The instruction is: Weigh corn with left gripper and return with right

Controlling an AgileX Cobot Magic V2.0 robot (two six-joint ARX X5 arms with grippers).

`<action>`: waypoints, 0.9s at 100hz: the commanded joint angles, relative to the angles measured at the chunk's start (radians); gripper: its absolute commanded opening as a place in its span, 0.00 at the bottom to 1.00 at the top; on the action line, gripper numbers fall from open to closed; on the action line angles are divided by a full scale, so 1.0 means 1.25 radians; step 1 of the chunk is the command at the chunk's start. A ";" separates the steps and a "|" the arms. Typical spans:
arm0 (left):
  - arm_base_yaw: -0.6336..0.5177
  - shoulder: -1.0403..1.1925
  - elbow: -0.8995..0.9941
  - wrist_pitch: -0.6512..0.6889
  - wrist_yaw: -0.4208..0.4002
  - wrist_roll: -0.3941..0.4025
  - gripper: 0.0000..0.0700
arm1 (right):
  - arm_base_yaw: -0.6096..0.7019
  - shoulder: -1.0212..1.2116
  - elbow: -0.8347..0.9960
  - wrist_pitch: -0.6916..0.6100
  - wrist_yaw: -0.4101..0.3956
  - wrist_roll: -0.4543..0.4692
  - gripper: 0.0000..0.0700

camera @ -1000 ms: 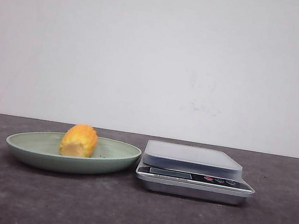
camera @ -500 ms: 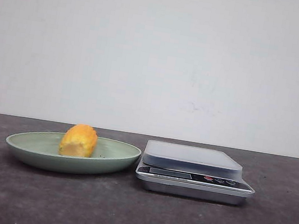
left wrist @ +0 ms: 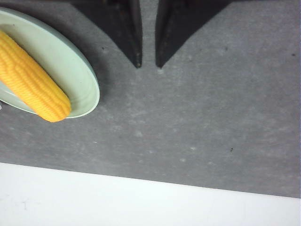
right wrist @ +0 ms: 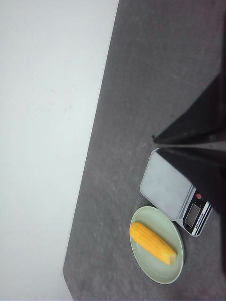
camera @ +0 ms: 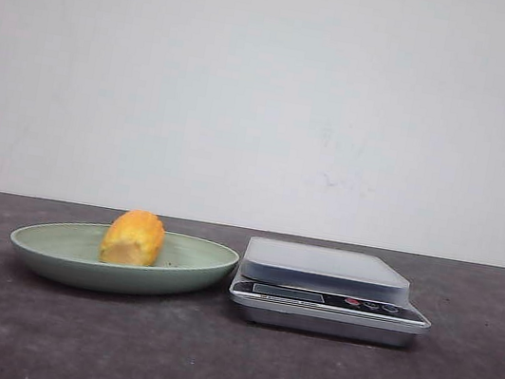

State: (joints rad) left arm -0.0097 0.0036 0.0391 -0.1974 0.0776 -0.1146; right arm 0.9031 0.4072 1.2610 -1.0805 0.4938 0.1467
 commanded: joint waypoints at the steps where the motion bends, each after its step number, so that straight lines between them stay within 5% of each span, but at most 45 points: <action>1: 0.000 0.000 -0.013 -0.009 0.000 0.014 0.02 | 0.009 0.001 0.010 0.008 0.003 0.009 0.00; 52: 0.000 0.000 -0.013 -0.009 0.000 0.014 0.02 | -0.006 0.001 0.010 0.024 0.003 0.004 0.00; 68: 0.000 0.000 -0.013 -0.009 0.000 0.014 0.02 | -0.168 -0.009 -0.023 0.078 -0.028 -0.048 0.00; 90: 0.000 0.000 -0.013 -0.009 0.000 0.014 0.02 | -0.462 -0.096 -0.274 0.324 -0.225 -0.150 0.00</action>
State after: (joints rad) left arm -0.0097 0.0036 0.0391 -0.1974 0.0776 -0.1143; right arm 0.4011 0.3111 1.0046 -0.7639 0.2802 0.0162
